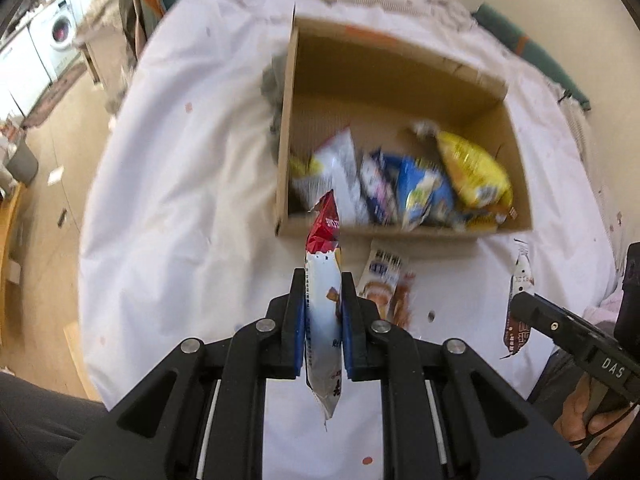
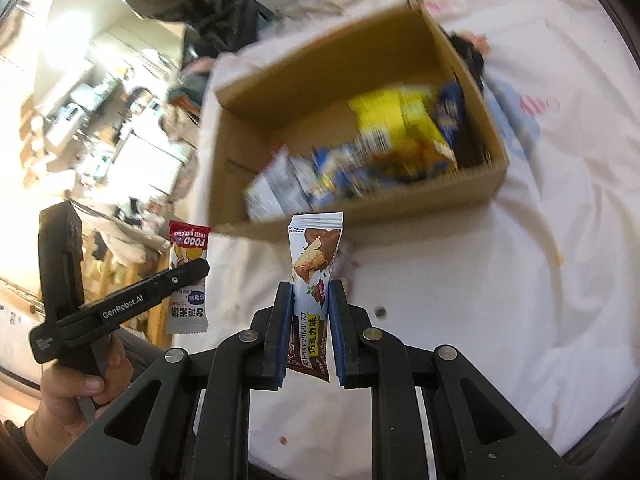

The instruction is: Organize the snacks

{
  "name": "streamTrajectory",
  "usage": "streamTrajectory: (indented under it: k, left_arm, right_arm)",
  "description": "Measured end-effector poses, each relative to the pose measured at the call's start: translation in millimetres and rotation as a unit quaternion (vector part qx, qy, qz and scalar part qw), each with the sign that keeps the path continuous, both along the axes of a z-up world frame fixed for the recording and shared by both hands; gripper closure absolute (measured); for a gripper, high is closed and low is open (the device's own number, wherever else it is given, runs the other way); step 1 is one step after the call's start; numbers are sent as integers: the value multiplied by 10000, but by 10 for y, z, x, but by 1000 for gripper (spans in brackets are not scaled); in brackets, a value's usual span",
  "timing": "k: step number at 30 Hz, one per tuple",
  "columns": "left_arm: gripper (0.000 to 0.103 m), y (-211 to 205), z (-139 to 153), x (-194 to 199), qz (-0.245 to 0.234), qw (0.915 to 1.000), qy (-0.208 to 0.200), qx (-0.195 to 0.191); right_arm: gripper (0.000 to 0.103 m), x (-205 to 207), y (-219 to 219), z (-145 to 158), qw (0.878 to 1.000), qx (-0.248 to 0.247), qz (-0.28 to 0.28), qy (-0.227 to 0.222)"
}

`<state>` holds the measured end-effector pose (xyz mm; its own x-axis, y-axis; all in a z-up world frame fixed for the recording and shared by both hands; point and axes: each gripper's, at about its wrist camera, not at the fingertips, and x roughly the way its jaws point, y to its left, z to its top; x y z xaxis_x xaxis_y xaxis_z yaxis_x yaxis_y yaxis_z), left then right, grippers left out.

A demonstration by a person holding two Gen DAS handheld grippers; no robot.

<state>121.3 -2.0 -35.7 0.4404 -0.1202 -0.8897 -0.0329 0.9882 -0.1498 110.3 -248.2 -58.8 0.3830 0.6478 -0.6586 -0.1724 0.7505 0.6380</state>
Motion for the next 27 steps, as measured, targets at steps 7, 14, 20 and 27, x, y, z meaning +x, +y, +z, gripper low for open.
streamTrajectory:
  k: [7, 14, 20, 27]
  left_arm:
    - [91, 2, 361, 267, -89, 9956, -805, 462]
    - [91, -3, 455, 573, -63, 9954, -925, 225]
    - [91, -141, 514, 819, -180, 9926, -1152, 324]
    - [91, -159, 230, 1040, -102, 9951, -979, -56]
  right_arm:
    - [84, 195, -115, 275, 9973, 347, -186, -614]
    - [84, 501, -104, 275, 9961, 331, -232, -785]
    - [84, 725, -171, 243, 9961, 242, -279, -802]
    - [84, 912, -236, -15, 9965, 458, -505, -481]
